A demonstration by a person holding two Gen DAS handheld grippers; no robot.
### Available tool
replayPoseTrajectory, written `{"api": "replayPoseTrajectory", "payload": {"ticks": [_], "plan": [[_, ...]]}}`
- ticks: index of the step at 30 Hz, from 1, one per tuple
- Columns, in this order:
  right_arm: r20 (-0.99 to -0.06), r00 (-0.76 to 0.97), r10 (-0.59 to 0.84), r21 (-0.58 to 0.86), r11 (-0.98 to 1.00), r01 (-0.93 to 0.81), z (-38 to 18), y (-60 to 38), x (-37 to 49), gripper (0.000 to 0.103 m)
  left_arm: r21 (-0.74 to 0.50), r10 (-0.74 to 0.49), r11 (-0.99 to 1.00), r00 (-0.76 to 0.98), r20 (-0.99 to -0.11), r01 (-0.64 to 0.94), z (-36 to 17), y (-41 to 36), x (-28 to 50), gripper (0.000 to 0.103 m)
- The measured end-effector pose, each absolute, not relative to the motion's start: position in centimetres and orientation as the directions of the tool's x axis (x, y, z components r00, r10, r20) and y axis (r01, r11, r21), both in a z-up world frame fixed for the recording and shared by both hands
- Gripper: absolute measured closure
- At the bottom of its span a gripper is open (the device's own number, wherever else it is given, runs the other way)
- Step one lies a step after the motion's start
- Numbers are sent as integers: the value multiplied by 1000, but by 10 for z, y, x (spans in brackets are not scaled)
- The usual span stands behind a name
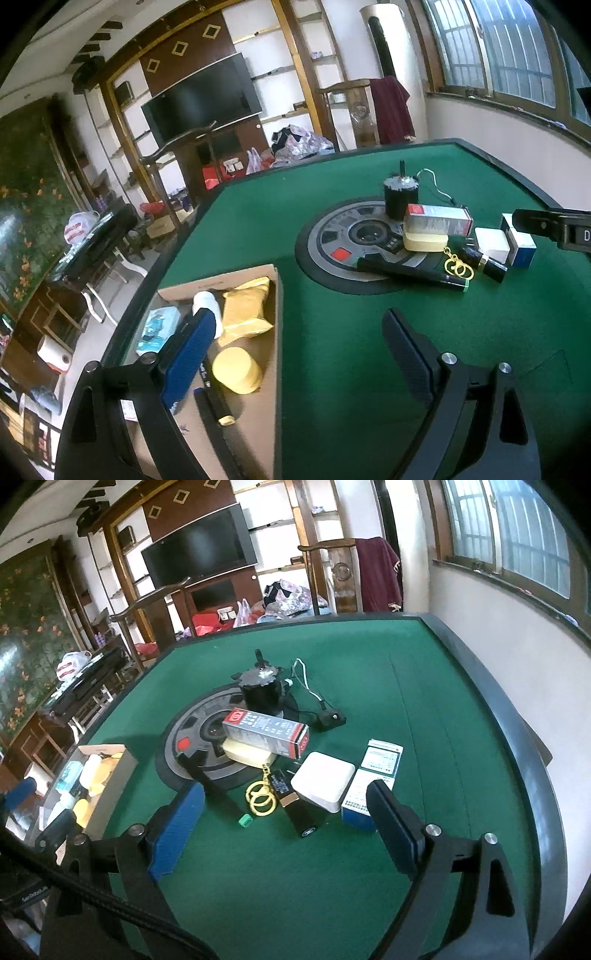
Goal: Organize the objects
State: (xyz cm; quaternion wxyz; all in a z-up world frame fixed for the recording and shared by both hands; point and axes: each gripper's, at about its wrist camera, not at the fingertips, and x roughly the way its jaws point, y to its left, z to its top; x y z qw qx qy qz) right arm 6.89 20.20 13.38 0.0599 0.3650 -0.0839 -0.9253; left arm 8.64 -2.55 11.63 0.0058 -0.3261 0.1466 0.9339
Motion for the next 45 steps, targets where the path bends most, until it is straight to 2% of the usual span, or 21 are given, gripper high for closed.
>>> {"api": "replayPoseTrajectory", "payload": {"ticks": [17, 26, 34, 45], "plan": [[-703, -699, -134, 181, -984, 7, 118, 223, 44, 14, 263, -59, -951, -741, -669, -162, 96, -3, 63, 15], [-705, -710, -5, 44, -998, -36, 116, 220, 41, 14, 249, -49, -952, -716, -696, -178, 86, 3, 55, 15], [-670, -737, 86, -49, -996, -71, 122, 217, 46, 14, 251, -44, -950, -713, -700, -188, 83, 10, 57, 15], [-643, -756, 121, -110, -992, -64, 125, 207, 49, 14, 254, -41, -947, -712, -701, -196, 82, 15, 59, 15]]}}
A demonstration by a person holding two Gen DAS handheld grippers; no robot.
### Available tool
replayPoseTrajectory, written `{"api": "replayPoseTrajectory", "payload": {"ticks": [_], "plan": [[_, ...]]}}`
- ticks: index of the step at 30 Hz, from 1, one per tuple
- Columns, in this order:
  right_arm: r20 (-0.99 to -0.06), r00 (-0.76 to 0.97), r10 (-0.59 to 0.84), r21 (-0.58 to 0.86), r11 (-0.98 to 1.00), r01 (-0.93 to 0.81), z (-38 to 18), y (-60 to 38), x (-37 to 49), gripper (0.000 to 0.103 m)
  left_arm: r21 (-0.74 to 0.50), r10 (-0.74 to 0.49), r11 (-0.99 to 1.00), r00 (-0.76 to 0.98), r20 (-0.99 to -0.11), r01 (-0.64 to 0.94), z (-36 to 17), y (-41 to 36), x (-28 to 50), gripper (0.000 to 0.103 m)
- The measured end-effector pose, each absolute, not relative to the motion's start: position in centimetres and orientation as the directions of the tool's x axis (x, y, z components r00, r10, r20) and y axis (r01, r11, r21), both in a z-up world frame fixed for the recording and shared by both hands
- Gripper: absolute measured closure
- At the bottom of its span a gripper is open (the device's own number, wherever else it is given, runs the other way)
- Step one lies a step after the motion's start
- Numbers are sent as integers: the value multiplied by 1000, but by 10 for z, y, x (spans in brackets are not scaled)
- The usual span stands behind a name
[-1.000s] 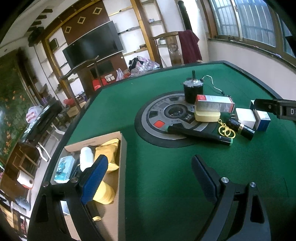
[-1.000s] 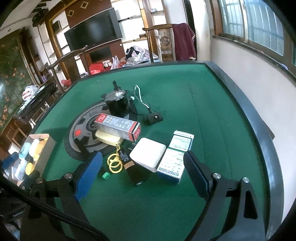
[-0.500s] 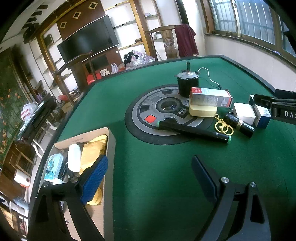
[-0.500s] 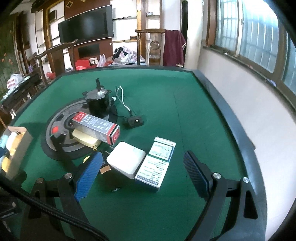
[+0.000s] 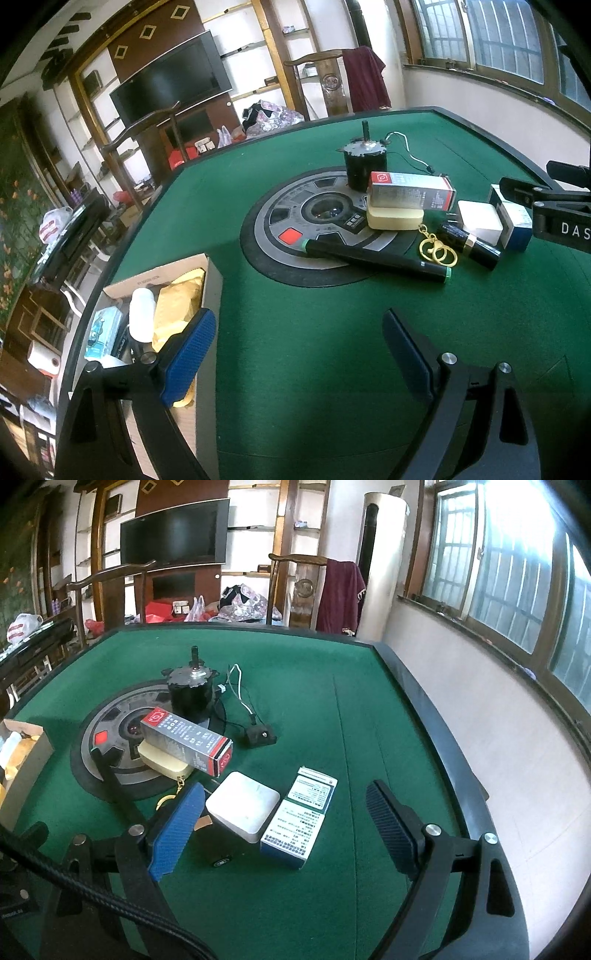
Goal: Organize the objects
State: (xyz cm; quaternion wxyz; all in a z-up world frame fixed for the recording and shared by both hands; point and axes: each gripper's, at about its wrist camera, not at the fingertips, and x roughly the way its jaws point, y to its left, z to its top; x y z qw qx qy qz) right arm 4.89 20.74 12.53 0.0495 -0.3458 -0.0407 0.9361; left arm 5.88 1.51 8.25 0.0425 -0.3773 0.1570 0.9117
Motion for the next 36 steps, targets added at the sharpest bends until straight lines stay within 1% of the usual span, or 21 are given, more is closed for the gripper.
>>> {"api": "replayPoseTrajectory", "payload": {"ticks": [10, 13, 16, 19, 22, 25, 30, 34, 36], "plan": [[-647, -752, 128, -124, -990, -62, 122, 205, 48, 14, 241, -22, -947, -705, -709, -213, 81, 19, 59, 15], [-650, -748, 130, -128, -990, -60, 121, 205, 47, 14, 214, 11, -948, -694, -720, -237, 84, 23, 55, 15], [-664, -737, 129, -124, -990, -62, 124, 214, 43, 14, 146, 88, -947, -667, -740, -287, 90, 31, 46, 15], [-669, -732, 129, -59, -991, -121, 129, 244, 38, 14, 111, 154, -934, -666, -730, -338, 97, 46, 34, 15], [-684, -726, 77, 75, -982, -175, 129, 281, 38, 14, 136, 191, -904, -666, -721, -406, 92, 71, 22, 15], [-690, -724, 20, 177, -965, -195, 125, 303, 39, 14, 135, 227, -871, -630, -743, -472, 78, 97, 10, 15], [-690, -723, -19, 229, -954, -193, 121, 310, 40, 14, 97, 259, -868, -610, -749, -487, 71, 117, -1, 15], [-702, -708, -72, 272, -947, -174, 114, 307, 38, 14, -3, 351, -851, -564, -747, -526, 76, 128, -7, 15], [-706, -703, -87, 291, -940, -177, 111, 308, 37, 14, -15, 369, -836, -543, -754, -548, 75, 138, -11, 15]]}}
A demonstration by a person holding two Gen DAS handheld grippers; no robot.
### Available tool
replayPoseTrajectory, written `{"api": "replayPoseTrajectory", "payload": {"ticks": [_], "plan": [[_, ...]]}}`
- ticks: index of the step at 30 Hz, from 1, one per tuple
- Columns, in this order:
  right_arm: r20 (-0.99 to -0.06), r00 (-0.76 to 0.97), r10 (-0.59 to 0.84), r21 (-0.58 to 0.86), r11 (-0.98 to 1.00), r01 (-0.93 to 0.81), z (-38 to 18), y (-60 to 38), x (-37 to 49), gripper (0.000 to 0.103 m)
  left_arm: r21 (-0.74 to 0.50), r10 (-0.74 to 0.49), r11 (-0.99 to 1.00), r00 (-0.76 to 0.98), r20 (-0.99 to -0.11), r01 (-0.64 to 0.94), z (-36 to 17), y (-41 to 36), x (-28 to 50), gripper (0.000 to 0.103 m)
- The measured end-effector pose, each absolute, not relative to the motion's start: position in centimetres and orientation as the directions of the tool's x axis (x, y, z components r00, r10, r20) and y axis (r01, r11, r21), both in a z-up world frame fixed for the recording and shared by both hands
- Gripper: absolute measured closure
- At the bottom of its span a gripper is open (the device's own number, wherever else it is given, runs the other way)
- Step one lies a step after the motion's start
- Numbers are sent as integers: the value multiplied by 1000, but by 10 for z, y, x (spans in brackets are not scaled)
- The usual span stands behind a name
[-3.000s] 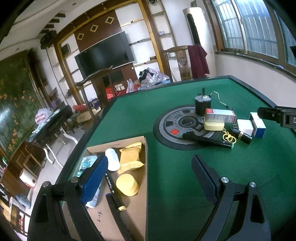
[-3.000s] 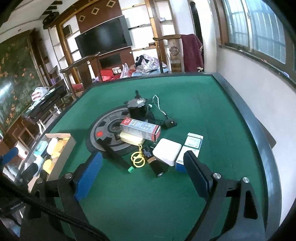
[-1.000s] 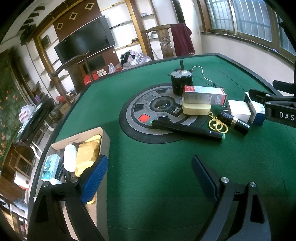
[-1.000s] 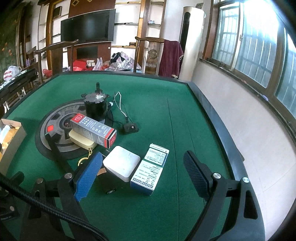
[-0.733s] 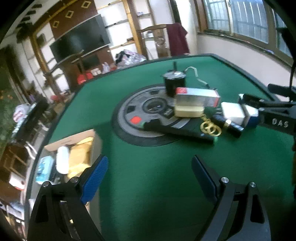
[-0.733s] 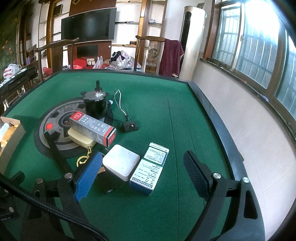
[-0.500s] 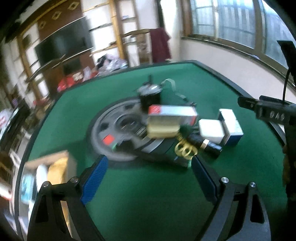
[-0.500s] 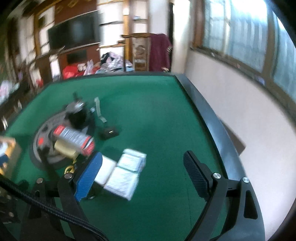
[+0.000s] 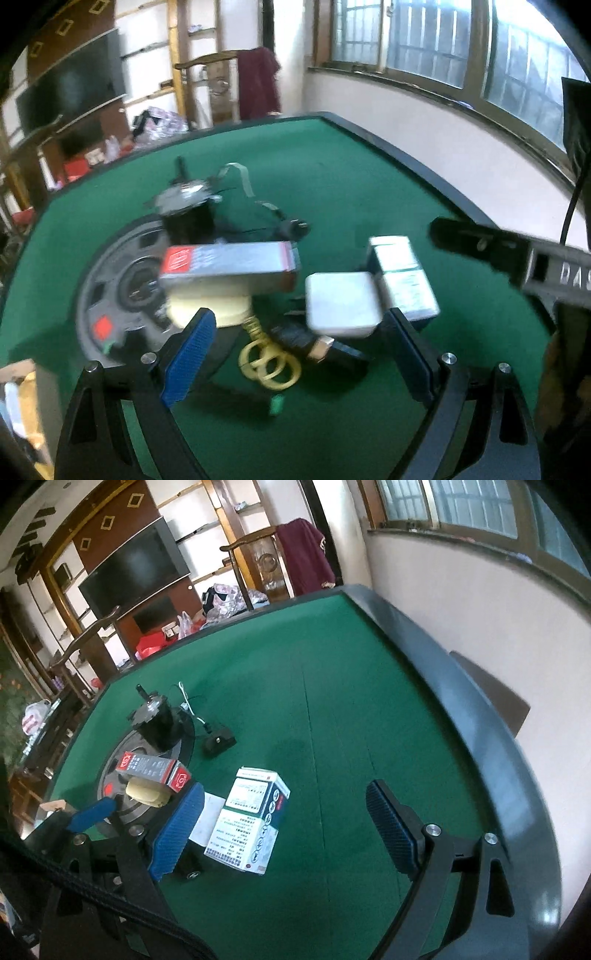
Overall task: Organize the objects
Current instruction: 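Grasp the white square box with the left gripper while the right gripper approaches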
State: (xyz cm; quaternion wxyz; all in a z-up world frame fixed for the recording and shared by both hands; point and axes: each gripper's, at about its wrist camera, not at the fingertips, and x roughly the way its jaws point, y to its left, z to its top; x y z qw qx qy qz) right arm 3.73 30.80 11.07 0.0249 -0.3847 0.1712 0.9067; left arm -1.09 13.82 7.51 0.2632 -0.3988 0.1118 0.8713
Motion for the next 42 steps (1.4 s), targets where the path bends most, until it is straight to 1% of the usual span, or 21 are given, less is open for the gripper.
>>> {"api": "replayPoseTrajectory", "payload": {"ticks": [5, 9, 10, 13, 16, 19, 22, 24, 25, 26, 28, 31, 35, 37, 42], "plan": [[-699, -711, -81, 303, -933, -192, 111, 309, 39, 14, 23, 372, -799, -523, -767, -601, 69, 167, -20, 15], [-690, -719, -86, 322, -926, -197, 112, 312, 40, 14, 23, 426, -747, -506, -750, -664, 74, 182, -26, 15], [-689, -720, -87, 324, -925, -199, 112, 312, 40, 14, 14, 448, -720, -480, -754, -694, 74, 187, -29, 15], [-689, -719, -91, 330, -923, -199, 111, 314, 41, 14, -3, 461, -672, -414, -785, -741, 69, 196, -38, 15], [-690, -718, -92, 329, -923, -198, 110, 314, 41, 14, -31, 467, -638, -354, -810, -769, 63, 196, -39, 15], [-694, -715, -83, 320, -925, -203, 109, 314, 40, 14, 6, 460, -606, -357, -813, -795, 67, 190, -27, 16], [-692, -717, -86, 327, -922, -205, 108, 315, 42, 14, -30, 480, -583, -315, -819, -812, 75, 179, -18, 16], [-693, -717, -81, 326, -922, -211, 107, 315, 42, 14, -97, 502, -558, -242, -830, -824, 80, 169, -10, 28], [-693, -716, -80, 327, -921, -213, 107, 316, 42, 14, -128, 507, -545, -204, -838, -829, 79, 168, -6, 42], [-694, -716, -81, 329, -920, -215, 107, 316, 43, 14, -142, 507, -534, -181, -843, -833, 80, 165, -1, 47], [-693, -716, -81, 334, -917, -219, 106, 318, 43, 14, -129, 497, -526, -181, -848, -840, 82, 161, 6, 47], [-696, -713, -81, 335, -915, -223, 105, 318, 43, 14, -61, 471, -527, -231, -851, -848, 85, 163, 16, 47], [-703, -708, -73, 318, -922, -220, 104, 316, 41, 14, 1, 430, -570, -299, -852, -822, 86, 173, 21, 47], [-705, -706, -74, 314, -924, -217, 103, 316, 39, 14, 9, 429, -596, -328, -842, -803, 89, 173, 23, 47], [-713, -697, -78, 319, -921, -223, 100, 318, 38, 14, 29, 403, -665, -391, -828, -746, 99, 165, 26, 56]]}}
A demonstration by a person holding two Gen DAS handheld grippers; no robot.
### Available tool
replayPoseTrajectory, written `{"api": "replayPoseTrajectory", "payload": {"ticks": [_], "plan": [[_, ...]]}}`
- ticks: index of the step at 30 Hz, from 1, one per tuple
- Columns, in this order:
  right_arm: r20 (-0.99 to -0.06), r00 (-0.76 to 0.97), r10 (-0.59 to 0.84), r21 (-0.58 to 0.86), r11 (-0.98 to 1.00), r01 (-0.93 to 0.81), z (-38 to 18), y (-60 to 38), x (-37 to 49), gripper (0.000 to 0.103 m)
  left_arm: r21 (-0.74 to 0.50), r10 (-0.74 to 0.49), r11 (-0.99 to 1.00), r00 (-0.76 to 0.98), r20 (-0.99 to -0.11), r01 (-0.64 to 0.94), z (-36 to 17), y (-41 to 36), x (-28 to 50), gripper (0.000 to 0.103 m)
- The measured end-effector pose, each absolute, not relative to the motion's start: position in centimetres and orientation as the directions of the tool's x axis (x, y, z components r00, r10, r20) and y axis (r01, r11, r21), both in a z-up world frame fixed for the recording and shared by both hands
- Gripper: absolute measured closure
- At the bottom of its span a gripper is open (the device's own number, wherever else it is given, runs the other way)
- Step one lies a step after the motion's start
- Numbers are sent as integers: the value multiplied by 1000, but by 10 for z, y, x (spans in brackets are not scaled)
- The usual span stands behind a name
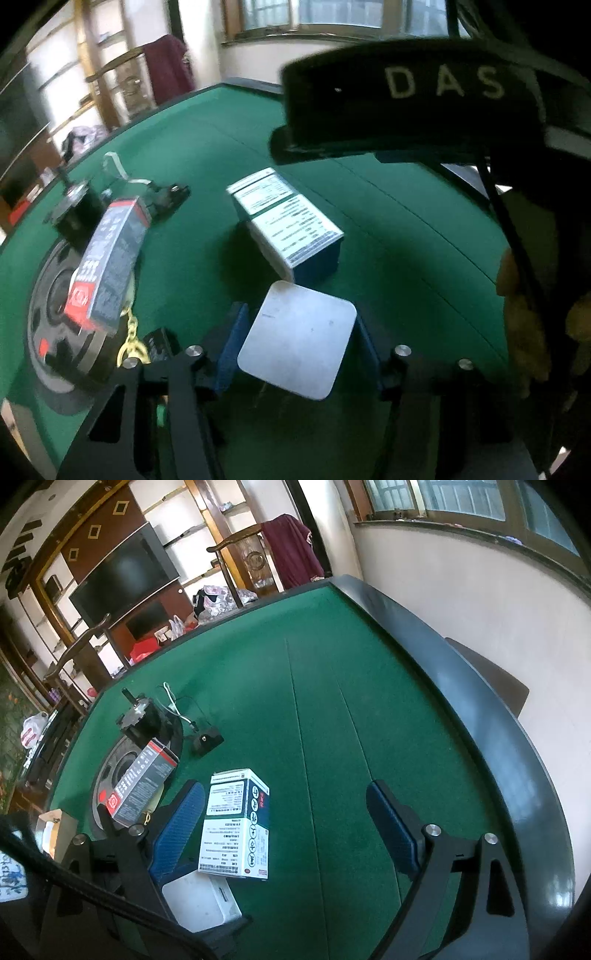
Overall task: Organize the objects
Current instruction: 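Grasp the white square box with the left gripper while the right gripper approaches, then grasp the medicine box with the right gripper while the left gripper carries the white box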
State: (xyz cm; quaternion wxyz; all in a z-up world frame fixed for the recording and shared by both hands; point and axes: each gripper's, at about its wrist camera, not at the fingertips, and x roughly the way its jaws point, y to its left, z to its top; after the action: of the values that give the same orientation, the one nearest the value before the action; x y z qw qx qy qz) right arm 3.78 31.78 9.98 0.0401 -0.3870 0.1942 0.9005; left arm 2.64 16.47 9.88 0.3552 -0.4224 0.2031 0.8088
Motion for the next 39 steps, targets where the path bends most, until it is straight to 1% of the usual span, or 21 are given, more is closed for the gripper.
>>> {"api": "replayPoseTrajectory", "payload": {"ticks": [2, 8, 13, 14, 18, 22, 25, 26, 27, 28, 30, 34, 39], "plan": [[-716, -694, -80, 319, -921, -223, 98, 317, 37, 14, 54, 382, -687, -423, -822, -725, 105, 159, 30, 65], [-729, -678, -98, 317, -926, -207, 92, 313, 33, 14, 104, 324, -756, -507, -799, -646, 120, 142, 48, 65], [-730, -675, -106, 294, -940, -171, 90, 301, 33, 14, 163, 276, -787, -576, -769, -595, 116, 132, 84, 64], [-732, -673, -108, 282, -947, -155, 89, 296, 32, 14, 172, 269, -791, -586, -765, -587, 114, 123, 94, 64], [-738, -669, -88, 216, -970, -110, 87, 273, 32, 14, 194, 250, -799, -608, -753, -569, 101, 111, 92, 64], [-752, -658, -42, 124, -989, -78, 82, 250, 24, 14, 182, 251, -810, -609, -752, -558, 99, 102, 82, 64], [-775, -631, -7, 68, -995, -72, 76, 238, 17, 15, 166, 261, -818, -612, -746, -551, 103, 94, 89, 64], [-779, -627, -3, 58, -996, -68, 74, 236, 16, 17, 158, 267, -821, -614, -743, -548, 104, 88, 92, 64], [-782, -624, -1, 52, -997, -63, 74, 235, 16, 29, 148, 273, -825, -614, -740, -545, 105, 85, 91, 64], [-785, -620, -9, 55, -997, -55, 72, 235, 16, 51, 132, 285, -829, -613, -737, -544, 108, 80, 94, 64], [-796, -603, -44, 98, -994, -56, 70, 240, 15, 71, 104, 301, -837, -611, -732, -537, 113, 68, 97, 64], [-792, -603, -97, 174, -982, -70, 70, 253, 20, 71, 62, 314, -860, -622, -717, -507, 124, 39, 110, 64], [-758, -627, -181, 281, -958, -63, 78, 258, 37, 71, 13, 320, -889, -642, -696, -457, 139, -4, 123, 64]]}}
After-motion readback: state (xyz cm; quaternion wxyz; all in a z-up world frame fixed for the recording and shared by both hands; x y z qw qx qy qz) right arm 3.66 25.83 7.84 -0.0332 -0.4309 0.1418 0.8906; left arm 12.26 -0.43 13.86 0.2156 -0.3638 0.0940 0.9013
